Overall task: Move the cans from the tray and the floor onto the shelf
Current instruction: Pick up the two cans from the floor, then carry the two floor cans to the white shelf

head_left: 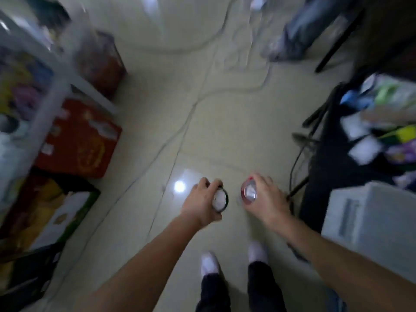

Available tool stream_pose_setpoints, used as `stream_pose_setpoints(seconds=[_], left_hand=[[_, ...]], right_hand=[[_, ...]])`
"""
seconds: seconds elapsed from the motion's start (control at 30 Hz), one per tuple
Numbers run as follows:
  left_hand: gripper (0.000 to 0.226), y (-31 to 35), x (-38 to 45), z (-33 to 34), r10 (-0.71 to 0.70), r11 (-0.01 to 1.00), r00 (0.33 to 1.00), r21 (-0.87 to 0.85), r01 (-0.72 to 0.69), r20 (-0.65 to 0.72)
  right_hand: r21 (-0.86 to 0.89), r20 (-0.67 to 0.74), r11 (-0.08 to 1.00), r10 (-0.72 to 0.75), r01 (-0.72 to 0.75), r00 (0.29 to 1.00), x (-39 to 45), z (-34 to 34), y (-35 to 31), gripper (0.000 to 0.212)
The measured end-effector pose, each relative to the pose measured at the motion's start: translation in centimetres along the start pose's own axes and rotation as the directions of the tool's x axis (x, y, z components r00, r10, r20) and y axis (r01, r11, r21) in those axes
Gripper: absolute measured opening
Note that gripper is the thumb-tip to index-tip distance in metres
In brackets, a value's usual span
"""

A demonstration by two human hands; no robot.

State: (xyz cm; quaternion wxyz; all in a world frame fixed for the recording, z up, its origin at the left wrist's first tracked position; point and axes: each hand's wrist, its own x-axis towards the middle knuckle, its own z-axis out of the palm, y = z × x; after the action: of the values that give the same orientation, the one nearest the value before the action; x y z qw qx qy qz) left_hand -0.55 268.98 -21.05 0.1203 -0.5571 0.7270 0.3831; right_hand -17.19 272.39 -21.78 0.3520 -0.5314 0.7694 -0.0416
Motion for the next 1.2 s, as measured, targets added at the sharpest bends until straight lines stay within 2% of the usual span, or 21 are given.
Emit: stream_pose_setpoints(seconds=[0.07, 0.13, 0.2, 0.3, 0.4, 0.53, 0.73, 0.93, 1.1, 1.2], left_hand=[[0.073, 4.1, -2.8, -5.9, 0.081, 0.995, 0.997, 0.061, -0.082, 0.018], [0.070, 8.1, -6.1, -10.9, 0.169, 0.980, 0.985, 0.109, -0.165, -0.023], [0.068, 12.1, -9.5, -15.1, 0.278, 0.946, 0.959, 0.187, -0.265, -0.049], [0.067, 18.0, -14.0, -20.0, 0.438, 0.865, 0.899, 0.265, -0.425, 0.010], [0.070, 23.7, -17.2, -23.3, 0.569, 0.729, 0.813, 0.383, -0.567, 0.122], [0.072, 31.6, -21.5, -24.3, 0.716, 0.482, 0.648, 0.486, -0.729, 0.260], [0.072, 41.7, -29.9, -18.9, 0.804, 0.171, 0.405, 0.482, -0.859, 0.435], [0.065, 51.2, -40.0, -7.4, 0.727, -0.192, 0.092, 0.329, -0.925, 0.681], [0.066, 56.3, -48.2, 5.1, 0.593, -0.347, -0.109, 0.131, -0.929, 0.798], [0.063, 58.0, -51.6, 11.5, 0.520, -0.389, -0.150, 0.077, -0.918, 0.841]], right_hand=[[0.017, -0.038, 0.999, -0.043, 0.043, 0.998, -3.0, -6.5, -2.6, 0.060], [0.024, -0.076, 0.997, -0.068, 0.069, 0.995, -6.6, -12.9, -4.7, 0.062], [0.030, -0.116, 0.996, -0.080, 0.084, 0.990, -10.6, -18.9, -6.1, 0.065], [0.073, -0.176, 0.995, -0.061, 0.075, 0.983, -16.9, -26.5, -6.8, 0.071], [0.064, -0.270, 0.997, -0.034, 0.054, 0.962, -23.4, -31.1, -6.0, 0.069], [0.105, -0.402, 0.993, 0.091, -0.052, 0.911, -32.5, -33.9, -3.2, 0.067], [0.270, -0.487, 0.927, 0.364, -0.260, 0.794, -46.9, -34.4, 2.6, 0.060], [0.493, -0.535, 0.801, 0.588, -0.341, 0.607, -63.2, -31.4, 9.1, 0.055], [0.568, -0.516, 0.694, 0.719, -0.443, 0.466, -75.1, -25.8, 14.5, 0.060], [0.608, -0.483, 0.608, 0.793, -0.511, 0.371, -80.0, -22.7, 17.0, 0.065]])
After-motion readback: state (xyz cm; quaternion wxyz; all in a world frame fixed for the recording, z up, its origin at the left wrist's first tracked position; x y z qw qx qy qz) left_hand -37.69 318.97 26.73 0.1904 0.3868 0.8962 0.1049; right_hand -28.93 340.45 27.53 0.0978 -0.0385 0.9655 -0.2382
